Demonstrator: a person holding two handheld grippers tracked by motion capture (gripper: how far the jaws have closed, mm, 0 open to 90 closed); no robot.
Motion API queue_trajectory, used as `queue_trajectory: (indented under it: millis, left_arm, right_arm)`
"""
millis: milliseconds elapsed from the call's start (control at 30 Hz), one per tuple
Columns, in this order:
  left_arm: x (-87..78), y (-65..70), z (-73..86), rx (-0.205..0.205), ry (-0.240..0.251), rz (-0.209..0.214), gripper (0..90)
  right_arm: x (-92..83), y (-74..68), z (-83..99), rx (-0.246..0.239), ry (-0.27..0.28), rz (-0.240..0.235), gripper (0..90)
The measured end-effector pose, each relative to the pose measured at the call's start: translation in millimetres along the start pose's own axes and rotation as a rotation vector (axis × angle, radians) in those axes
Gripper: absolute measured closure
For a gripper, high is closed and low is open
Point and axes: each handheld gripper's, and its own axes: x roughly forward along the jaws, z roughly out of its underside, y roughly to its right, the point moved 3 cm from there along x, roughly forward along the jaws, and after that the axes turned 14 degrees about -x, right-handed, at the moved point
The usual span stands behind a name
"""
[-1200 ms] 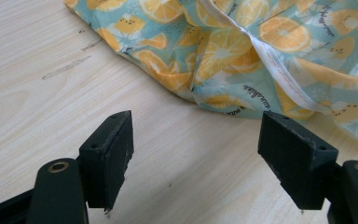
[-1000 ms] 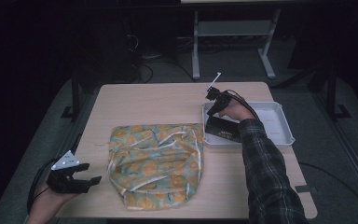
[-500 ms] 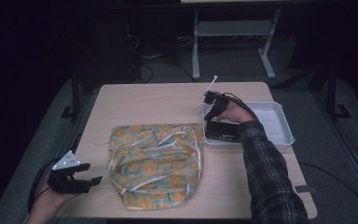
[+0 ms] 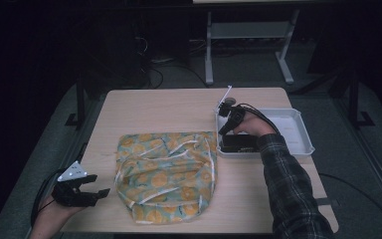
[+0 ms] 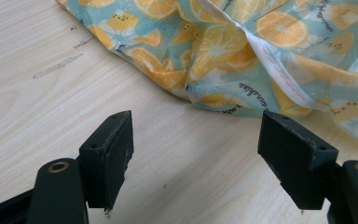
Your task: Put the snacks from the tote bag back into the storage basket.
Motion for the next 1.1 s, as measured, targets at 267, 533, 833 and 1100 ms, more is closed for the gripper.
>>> queue_trajectory:
  millis: [267,533,833,1100]
  left_arm:
    - [1.2,0.3,0.3,0.0,-0.003,-0.001,26.2]
    - [1.6,1.2,-0.2,0.002,-0.006,-0.003,26.3]
    - [2.8,2.1,-0.3,0.004,-0.006,0.0,26.2]
    - [2.7,1.9,-1.1,0.002,-0.004,0.0,26.2]
  right_arm:
    - [-7.0,1.1,21.3,0.032,-0.056,0.037,89.7]
    - [-20.2,3.5,55.5,0.083,-0.066,0.065,89.7]
    - [-27.3,-2.3,73.2,0.102,-0.049,0.07,89.7]
    - [-36.3,-4.9,76.8,0.104,-0.006,0.111,89.1]
